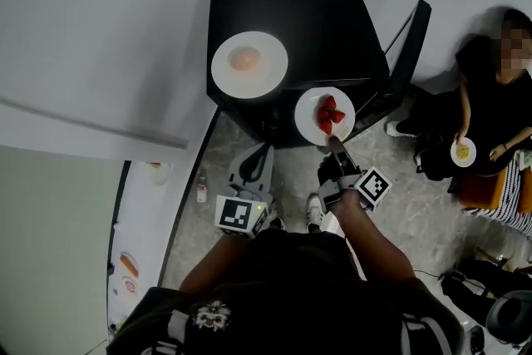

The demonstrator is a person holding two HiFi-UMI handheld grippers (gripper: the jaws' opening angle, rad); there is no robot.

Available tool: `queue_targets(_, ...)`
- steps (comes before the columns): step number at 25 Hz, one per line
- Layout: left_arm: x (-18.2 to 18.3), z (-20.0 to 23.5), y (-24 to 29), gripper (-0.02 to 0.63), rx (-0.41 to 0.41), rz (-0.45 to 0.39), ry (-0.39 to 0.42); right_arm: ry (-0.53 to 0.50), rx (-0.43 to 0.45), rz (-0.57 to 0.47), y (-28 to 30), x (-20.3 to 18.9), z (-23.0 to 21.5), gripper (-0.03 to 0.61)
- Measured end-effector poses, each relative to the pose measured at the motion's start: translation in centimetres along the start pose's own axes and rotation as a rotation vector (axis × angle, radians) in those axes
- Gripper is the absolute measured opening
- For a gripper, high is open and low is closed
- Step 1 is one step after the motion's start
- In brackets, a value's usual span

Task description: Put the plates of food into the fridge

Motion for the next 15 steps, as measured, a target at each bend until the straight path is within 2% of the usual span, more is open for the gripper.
queue_targets(7, -0.6, 0.3, 0.2, 0.023, -0.002, 0.014, -0.004, 0.032, 0.009, -0.040, 2.1, 1.8, -0.9, 0.035)
queue_targets(15, 0.2, 0.3, 0.6, 0.023, -0.015, 0.007, 0.009, 0.008, -0.006, -0.064, 5.1, 3.4, -1.1, 0.035)
Point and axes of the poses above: the fingertips, and each gripper's own axes: y forward along the fingers, z to its left, x out of its top, the point moved 6 cm from there along -y, backward along the fingers, and after that the axes turned 15 degrees about z, right-handed, at the moved point
